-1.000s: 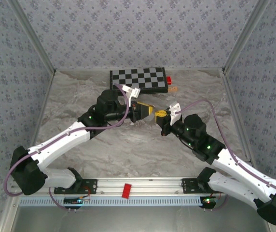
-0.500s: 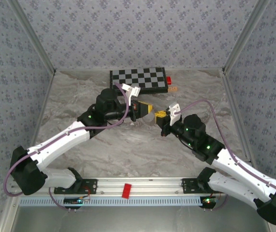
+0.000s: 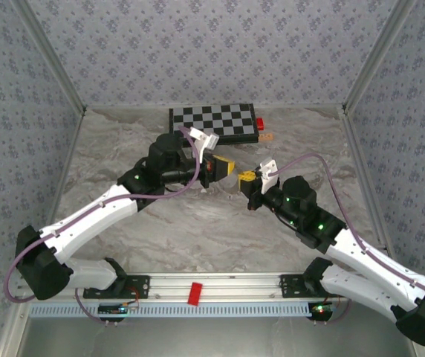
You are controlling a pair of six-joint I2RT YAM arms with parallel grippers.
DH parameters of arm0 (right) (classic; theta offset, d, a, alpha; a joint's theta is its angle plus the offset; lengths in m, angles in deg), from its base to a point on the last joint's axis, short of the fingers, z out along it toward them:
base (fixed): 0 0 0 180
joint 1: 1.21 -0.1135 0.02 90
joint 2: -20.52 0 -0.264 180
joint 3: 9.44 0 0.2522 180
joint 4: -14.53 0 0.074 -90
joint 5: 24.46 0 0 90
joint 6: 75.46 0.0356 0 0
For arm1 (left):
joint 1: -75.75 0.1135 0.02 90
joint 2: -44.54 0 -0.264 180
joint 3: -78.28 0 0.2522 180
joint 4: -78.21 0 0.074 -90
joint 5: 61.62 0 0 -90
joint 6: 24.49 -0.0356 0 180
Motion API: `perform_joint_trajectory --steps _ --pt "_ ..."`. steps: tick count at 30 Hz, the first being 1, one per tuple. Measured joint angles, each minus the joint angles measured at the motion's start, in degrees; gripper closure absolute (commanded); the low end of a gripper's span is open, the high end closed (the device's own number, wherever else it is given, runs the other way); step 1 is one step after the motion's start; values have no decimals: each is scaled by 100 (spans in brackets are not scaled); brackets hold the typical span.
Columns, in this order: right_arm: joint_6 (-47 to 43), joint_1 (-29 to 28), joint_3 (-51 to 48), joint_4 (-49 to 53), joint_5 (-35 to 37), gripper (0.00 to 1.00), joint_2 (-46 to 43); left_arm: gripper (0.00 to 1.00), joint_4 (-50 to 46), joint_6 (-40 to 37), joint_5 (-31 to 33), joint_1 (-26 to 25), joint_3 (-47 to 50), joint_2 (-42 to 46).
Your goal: Put the keys on the keyring
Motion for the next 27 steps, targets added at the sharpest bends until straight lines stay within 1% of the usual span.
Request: perform_joint_trajectory --steps 3,4,6,7,14,20,24,27 --pt "4 2 -42 2 2 96 -35 100 -210 -308 92 -24 -103 -26" --pt "4 7 -59 0 0 90 -55 100 -273 -398 127 -37 -136 -37" --pt "35 31 -70 15 4 63 -79 100 -393 -612 179 -74 -223 -76" --pt "35 42 -70 17 28 62 -85 100 -420 -680 212 -90 -262 -92" --pt "142 144 -68 219 -9 64 -232 100 -520 -1150 435 -94 -345 -122" --pt "358 424 -68 402 -188 64 -472 100 -525 -1432 566 -109 -345 -120" --pt "605 769 -66 396 -518 65 -520 100 -479 -1596 623 -138 -295 -61" --pt "916 1298 -55 306 -1097 66 -442 100 -267 -1676 627 -160 -114 81"
